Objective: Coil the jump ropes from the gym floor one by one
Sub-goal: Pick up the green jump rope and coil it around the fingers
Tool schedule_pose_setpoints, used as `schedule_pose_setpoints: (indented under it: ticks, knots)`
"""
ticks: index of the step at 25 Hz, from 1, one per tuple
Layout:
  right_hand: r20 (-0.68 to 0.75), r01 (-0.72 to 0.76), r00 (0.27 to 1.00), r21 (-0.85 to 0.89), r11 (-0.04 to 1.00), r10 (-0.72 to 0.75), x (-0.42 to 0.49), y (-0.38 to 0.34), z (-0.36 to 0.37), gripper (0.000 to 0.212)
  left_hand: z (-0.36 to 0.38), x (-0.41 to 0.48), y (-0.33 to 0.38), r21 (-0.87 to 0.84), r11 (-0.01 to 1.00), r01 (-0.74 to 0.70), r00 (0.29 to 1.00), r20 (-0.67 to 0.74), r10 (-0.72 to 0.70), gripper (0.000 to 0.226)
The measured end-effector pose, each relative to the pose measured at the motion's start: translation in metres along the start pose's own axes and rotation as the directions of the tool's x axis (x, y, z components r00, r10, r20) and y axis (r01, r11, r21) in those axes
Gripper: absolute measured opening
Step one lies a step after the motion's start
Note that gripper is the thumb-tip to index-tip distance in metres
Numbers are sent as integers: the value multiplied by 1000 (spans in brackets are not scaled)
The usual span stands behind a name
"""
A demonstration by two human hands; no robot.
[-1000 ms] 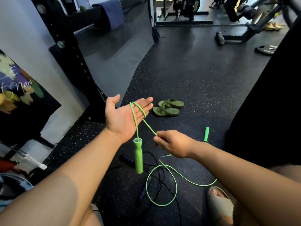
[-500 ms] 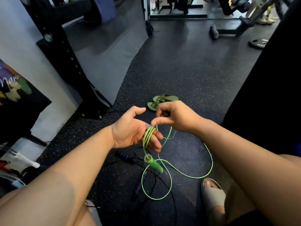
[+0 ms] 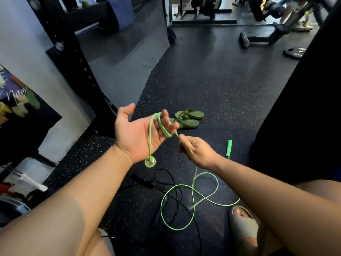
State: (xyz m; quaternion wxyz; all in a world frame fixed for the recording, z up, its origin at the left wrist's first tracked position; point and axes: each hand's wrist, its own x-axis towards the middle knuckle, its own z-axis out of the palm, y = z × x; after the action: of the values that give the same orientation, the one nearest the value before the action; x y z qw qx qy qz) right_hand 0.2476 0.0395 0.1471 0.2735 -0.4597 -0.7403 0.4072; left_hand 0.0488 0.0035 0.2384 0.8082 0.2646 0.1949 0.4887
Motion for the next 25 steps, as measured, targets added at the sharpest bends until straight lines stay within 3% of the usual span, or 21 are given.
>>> schedule_pose_setpoints:
  ticks: [2,5,8,11,14,17,19,22,25]
  knots:
    - [113,-45,992,-56,997,51,-3,4,7,38,-4,2,7,4,987,-162,982,-101,162,72]
    - [318,-96,940,-103,990,124,-11,-3,13,30,-14,4,16,50,962,-268,932,-239,272,74]
    - [372,109,928,-313,944,16,-14,-24,4,33,-22,8,15,176,952,-251,871,-388,301,68]
    - [342,291,927,-396,871,-154,-14,-44,-8,35,-26,14,5,378,919,-107,817,-494,298,66]
    - [254,359,926,-369,858,-278,-15,-58,-19,30,-27,16,-12,522,838,163,851,-504,149,77]
    - [148,341,940,-331,880,-309,-7,-58,-30,27,-23,14,-25,600,724,340,916,-387,-109,95]
    - [79,292,956,-291,911,-281,-2,-50,-37,25,-16,11,-28,635,671,383,922,-311,-231,93]
    - [-7,256,965,-182,949,-262,3,-40,-43,20,-6,8,-28,655,644,396,918,-267,-293,88]
    - [-40,221,973,-90,971,-226,7,-26,-41,34,-2,7,-24,588,730,349,936,-183,-300,79]
